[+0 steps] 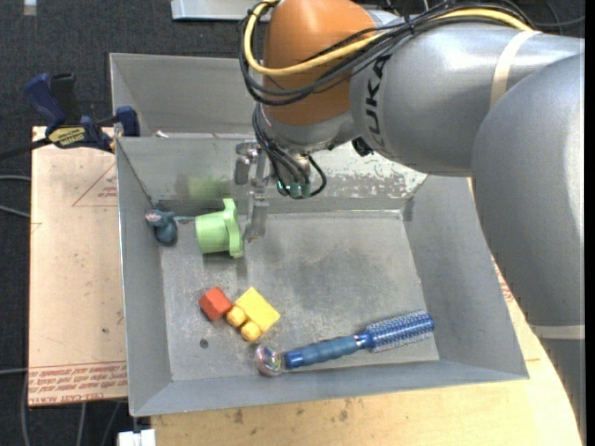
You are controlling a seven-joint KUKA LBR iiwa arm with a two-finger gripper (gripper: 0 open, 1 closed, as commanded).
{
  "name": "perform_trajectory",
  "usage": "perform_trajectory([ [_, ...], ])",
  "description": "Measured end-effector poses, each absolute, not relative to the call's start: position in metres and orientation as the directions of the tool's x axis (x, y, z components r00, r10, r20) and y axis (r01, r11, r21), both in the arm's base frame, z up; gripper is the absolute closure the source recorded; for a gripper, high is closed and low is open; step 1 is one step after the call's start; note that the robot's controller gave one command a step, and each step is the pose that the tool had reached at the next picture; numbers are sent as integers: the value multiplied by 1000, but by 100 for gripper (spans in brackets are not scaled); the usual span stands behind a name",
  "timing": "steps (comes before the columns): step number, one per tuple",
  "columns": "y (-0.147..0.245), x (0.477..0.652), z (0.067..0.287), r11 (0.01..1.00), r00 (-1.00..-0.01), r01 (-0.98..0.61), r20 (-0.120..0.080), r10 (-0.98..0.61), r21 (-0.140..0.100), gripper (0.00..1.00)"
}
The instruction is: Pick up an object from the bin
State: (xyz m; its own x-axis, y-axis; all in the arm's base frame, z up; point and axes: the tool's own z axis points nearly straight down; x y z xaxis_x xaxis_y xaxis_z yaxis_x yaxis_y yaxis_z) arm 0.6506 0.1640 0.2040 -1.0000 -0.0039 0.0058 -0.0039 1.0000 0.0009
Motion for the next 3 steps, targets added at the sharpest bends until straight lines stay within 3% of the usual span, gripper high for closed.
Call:
perform_trajectory([
  [1, 252, 634, 135, 999, -999, -37, 5, -37, 3, 0],
  [2, 237, 644, 79, 1000, -1000, 4, 3, 4, 0, 0],
  [3, 225, 652, 71, 980, -980, 200, 7, 200, 2, 0],
])
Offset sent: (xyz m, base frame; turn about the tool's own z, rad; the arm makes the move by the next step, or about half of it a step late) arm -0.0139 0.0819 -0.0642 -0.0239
